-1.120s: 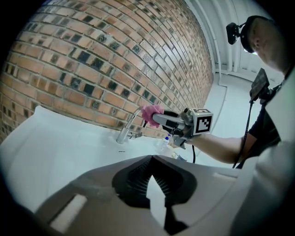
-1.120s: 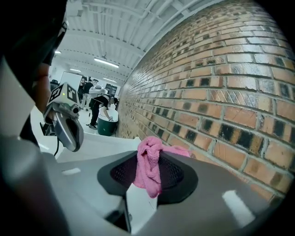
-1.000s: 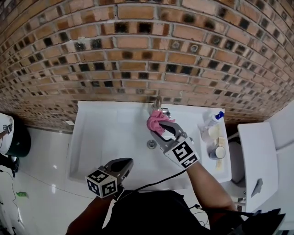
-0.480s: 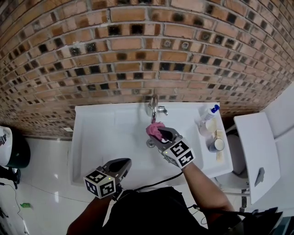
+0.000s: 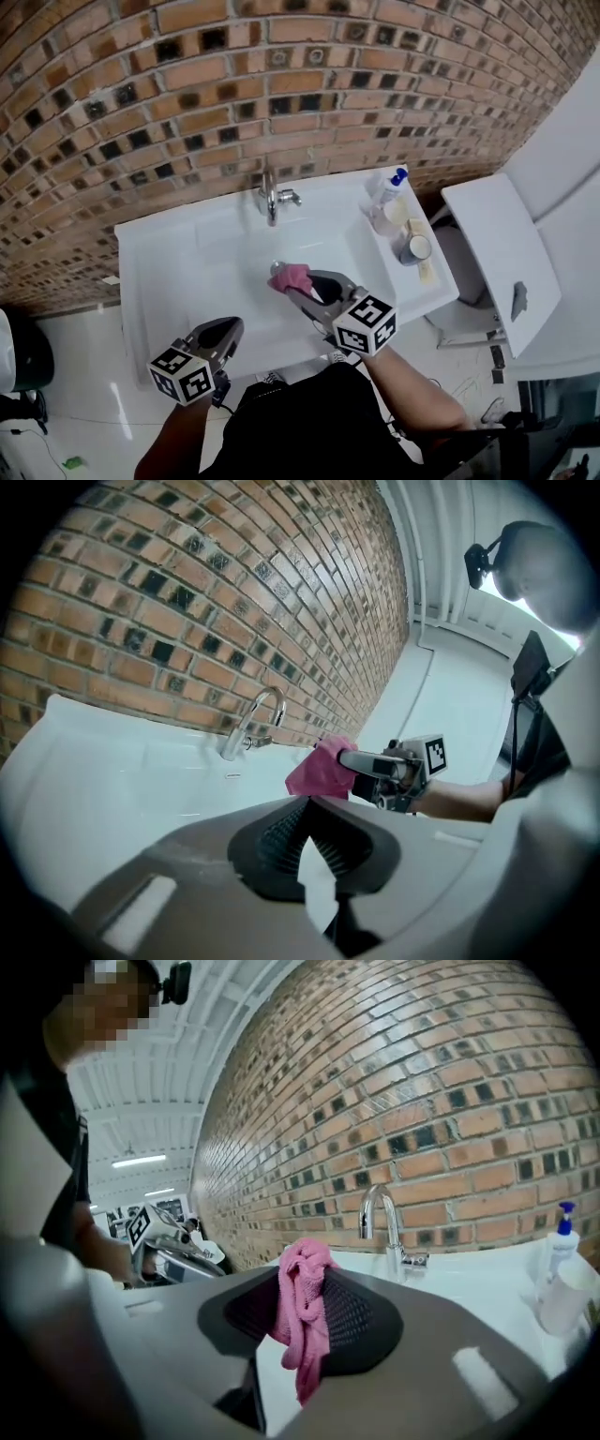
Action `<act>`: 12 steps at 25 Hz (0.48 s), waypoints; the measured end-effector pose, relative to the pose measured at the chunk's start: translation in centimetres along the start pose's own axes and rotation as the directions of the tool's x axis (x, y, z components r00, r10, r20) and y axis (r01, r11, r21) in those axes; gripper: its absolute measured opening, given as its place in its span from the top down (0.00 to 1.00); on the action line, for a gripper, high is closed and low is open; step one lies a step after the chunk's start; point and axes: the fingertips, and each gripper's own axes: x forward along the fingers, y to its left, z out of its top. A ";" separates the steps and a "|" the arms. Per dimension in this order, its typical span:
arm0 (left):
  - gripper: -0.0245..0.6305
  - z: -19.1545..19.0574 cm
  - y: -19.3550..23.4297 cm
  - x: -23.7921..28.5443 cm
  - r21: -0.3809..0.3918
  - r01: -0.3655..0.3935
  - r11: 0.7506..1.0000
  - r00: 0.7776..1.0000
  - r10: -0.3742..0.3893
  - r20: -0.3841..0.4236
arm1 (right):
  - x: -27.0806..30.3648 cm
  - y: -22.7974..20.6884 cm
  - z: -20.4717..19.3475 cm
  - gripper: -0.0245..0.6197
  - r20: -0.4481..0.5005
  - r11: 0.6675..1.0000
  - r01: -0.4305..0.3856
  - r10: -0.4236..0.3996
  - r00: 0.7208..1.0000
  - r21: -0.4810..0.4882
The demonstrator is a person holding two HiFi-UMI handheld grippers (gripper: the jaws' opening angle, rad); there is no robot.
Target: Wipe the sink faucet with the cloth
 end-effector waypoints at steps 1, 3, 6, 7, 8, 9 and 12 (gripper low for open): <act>0.95 -0.2 -0.5 0.0 -0.001 0.002 1.000 1.000 -0.002 0.002 | -0.8 0.5 -0.2 0.77 0.015 1.000 0.000 -0.001 1.000 0.031; 0.95 -0.9 -1.9 0.1 0.001 0.009 1.000 1.000 -0.009 0.003 | -2.7 1.3 -0.7 0.77 0.032 0.997 0.005 -0.008 0.999 0.080; 0.95 -1.6 -3.8 0.6 0.012 0.007 1.000 1.000 -0.007 0.005 | -5.4 2.1 -1.2 0.77 0.035 0.997 -0.011 0.008 0.999 0.083; 0.95 -1.6 -4.2 0.7 0.012 -0.007 1.000 1.000 0.007 0.011 | -6.1 2.3 -1.2 0.77 0.036 0.997 -0.023 0.020 0.999 0.077; 0.95 -1.6 -4.6 0.8 0.008 -0.023 1.000 1.000 0.023 0.021 | -7.0 2.4 -1.2 0.77 0.037 0.997 -0.033 0.030 0.999 0.075; 0.95 -1.5 -5.2 0.9 0.003 -0.039 0.999 0.999 0.039 0.033 | -8.0 2.3 -1.3 0.77 0.036 0.996 -0.039 0.036 0.999 0.076; 0.95 -2.0 -7.6 1.3 0.004 -0.073 0.997 0.995 0.073 0.065 | -11.5 2.0 -1.5 0.77 0.031 0.996 -0.040 0.038 0.999 0.081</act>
